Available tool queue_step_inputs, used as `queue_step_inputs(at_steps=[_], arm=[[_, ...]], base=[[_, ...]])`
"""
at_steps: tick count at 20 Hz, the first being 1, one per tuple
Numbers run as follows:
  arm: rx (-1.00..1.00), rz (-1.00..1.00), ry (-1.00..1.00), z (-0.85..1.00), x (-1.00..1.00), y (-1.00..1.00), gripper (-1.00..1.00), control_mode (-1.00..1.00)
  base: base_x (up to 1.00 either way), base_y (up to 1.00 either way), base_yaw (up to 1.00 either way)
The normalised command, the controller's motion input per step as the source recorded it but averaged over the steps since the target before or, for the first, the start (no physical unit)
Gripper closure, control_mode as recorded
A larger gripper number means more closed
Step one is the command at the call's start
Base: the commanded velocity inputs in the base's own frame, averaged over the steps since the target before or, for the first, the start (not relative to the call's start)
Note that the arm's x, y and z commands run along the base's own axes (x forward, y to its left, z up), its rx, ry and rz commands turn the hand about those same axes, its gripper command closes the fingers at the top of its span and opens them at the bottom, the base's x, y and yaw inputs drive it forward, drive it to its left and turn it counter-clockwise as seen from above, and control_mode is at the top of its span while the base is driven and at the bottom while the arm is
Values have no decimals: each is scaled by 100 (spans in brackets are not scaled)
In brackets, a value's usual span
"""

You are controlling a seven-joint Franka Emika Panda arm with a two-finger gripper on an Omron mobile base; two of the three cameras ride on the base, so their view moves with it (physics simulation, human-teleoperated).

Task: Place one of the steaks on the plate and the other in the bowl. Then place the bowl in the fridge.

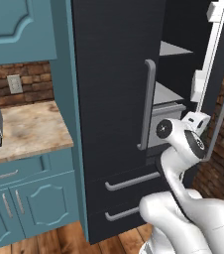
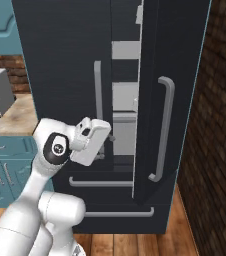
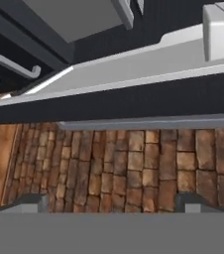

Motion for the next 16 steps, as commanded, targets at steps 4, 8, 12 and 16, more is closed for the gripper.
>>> queue_step_inputs(at_steps=[4, 8, 12, 16], arm=[[-5, 8, 5, -26, 72, 0, -100, -100], [-3, 4, 6, -27, 66, -2, -100, -100], [-3, 0, 6, -25, 62, -24, -100, -100], [-4, 0, 6, -18, 46, -41, -100, -100]], base=[[0, 0, 0], [0, 0, 0], [0, 0, 0], [0, 0, 0]])
